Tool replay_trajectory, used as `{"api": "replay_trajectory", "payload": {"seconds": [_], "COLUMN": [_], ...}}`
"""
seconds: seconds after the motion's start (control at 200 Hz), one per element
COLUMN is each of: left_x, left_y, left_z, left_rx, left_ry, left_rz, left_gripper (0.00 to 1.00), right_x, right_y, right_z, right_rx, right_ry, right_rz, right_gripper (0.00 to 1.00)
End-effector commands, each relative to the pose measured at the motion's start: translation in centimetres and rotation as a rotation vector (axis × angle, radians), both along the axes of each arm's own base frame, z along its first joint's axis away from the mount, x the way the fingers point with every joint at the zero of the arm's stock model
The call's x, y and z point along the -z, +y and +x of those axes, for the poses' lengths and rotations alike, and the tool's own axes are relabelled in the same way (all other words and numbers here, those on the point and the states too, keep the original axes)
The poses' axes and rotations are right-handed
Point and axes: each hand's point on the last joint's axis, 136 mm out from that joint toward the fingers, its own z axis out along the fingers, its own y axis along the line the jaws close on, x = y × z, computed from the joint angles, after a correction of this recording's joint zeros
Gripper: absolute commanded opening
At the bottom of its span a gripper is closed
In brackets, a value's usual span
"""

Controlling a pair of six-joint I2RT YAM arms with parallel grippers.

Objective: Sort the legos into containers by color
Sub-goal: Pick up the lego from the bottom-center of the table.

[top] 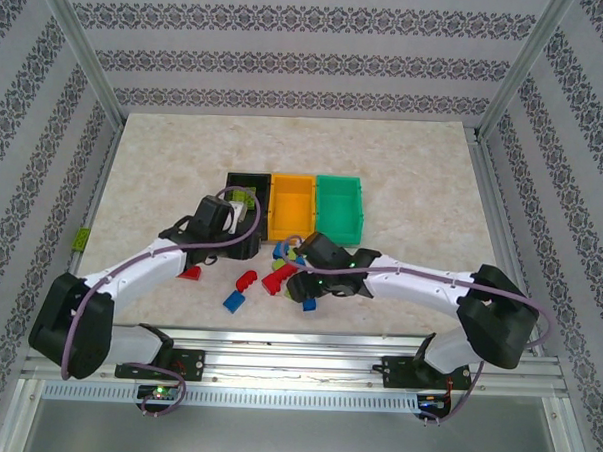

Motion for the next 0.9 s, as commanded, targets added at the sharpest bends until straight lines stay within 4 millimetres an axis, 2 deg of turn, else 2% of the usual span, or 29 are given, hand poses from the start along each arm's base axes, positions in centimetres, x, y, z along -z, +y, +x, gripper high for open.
{"api": "replay_trajectory", "payload": {"seconds": [0.0, 0.11, 0.16, 0.285, 0.405, 0.57, 0.794, 0.894], "left_x": [-1.3, -0.4, -0.1, 0.1, -0.1, -1.7, -3.7, -4.2], "left_y": [-0.1, 0.7, 1.7, 4.0, 5.9, 7.5, 9.0, 9.2], "left_z": [1.4, 1.5, 1.8, 2.4, 2.2, 1.1, 0.0, -0.2], "left_rx": [0.027, 0.023, -0.012, -0.127, -0.217, -0.267, -0.322, -0.326], "left_ry": [-0.158, -0.192, -0.194, -0.200, -0.230, -0.286, -0.379, -0.401], "left_rz": [-0.013, 0.033, 0.069, 0.048, 0.008, 0.003, 0.011, 0.008], "left_gripper": [0.60, 0.59, 0.59, 0.57, 0.57, 0.58, 0.58, 0.58], "right_x": [-0.6, 0.1, 0.6, 2.3, 3.4, 4.4, 5.9, 6.1], "right_y": [0.5, 2.2, 2.6, 2.8, 3.1, 2.0, -0.1, -0.4], "right_z": [-0.7, -0.8, -0.6, 0.2, 0.7, 0.8, -0.8, -1.5], "right_rx": [-0.031, -0.089, -0.116, -0.164, -0.170, -0.172, -0.215, -0.227], "right_ry": [-0.019, -0.007, -0.012, -0.005, 0.009, 0.017, 0.090, 0.111], "right_rz": [-0.081, -0.129, -0.155, -0.240, -0.266, -0.309, -0.377, -0.373], "right_gripper": [0.63, 0.63, 0.64, 0.64, 0.63, 0.62, 0.62, 0.56]}}
